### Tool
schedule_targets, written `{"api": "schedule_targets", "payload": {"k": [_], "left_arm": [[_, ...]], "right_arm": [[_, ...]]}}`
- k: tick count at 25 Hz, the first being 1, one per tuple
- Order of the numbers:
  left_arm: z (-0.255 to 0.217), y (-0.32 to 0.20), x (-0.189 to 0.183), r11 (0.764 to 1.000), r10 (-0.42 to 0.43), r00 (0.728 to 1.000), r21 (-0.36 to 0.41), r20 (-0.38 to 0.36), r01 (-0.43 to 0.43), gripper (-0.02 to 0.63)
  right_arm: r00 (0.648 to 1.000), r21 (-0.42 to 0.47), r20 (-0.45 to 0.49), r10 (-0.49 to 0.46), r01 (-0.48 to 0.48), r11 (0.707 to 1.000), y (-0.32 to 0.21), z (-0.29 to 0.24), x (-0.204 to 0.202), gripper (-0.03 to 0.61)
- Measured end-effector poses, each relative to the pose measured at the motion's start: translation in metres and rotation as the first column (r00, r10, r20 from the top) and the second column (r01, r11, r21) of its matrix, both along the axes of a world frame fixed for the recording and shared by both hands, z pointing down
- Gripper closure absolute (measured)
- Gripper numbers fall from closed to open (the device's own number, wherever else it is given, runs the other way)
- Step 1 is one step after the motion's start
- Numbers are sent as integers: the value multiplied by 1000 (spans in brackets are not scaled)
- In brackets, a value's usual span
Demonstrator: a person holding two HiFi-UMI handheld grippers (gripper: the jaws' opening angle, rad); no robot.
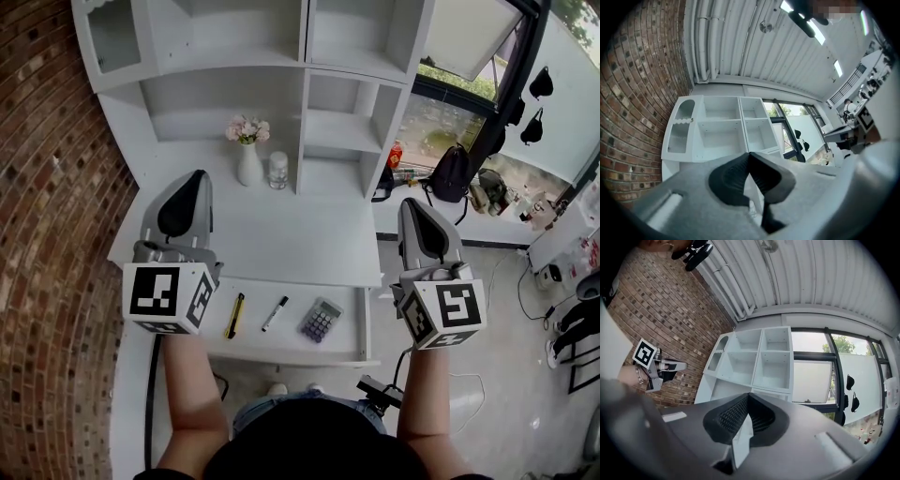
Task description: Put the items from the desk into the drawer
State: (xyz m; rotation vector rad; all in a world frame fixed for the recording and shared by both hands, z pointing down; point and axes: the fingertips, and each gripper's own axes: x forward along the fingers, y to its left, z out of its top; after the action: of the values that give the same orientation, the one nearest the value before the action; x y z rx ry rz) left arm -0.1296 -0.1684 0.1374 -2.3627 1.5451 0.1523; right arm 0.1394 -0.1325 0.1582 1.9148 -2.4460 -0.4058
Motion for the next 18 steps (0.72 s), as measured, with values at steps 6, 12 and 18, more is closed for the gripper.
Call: {"api": "schedule_targets", "payload": {"k": [6, 12, 18], "left_arm": [[8, -4, 3, 999, 26, 1000, -21, -2, -26, 615], [16, -7, 13, 998, 45, 999, -35, 16, -45, 615], [22, -8, 21, 998, 55, 998, -43, 37, -53, 615]], "right_arm": [[1000, -5, -18, 12, -13, 1000, -4, 4, -1, 574], [1000, -41, -17, 18, -19, 999, -7, 18, 1, 574], [999, -55, -26, 20, -22, 998, -8, 25, 2, 574]]}}
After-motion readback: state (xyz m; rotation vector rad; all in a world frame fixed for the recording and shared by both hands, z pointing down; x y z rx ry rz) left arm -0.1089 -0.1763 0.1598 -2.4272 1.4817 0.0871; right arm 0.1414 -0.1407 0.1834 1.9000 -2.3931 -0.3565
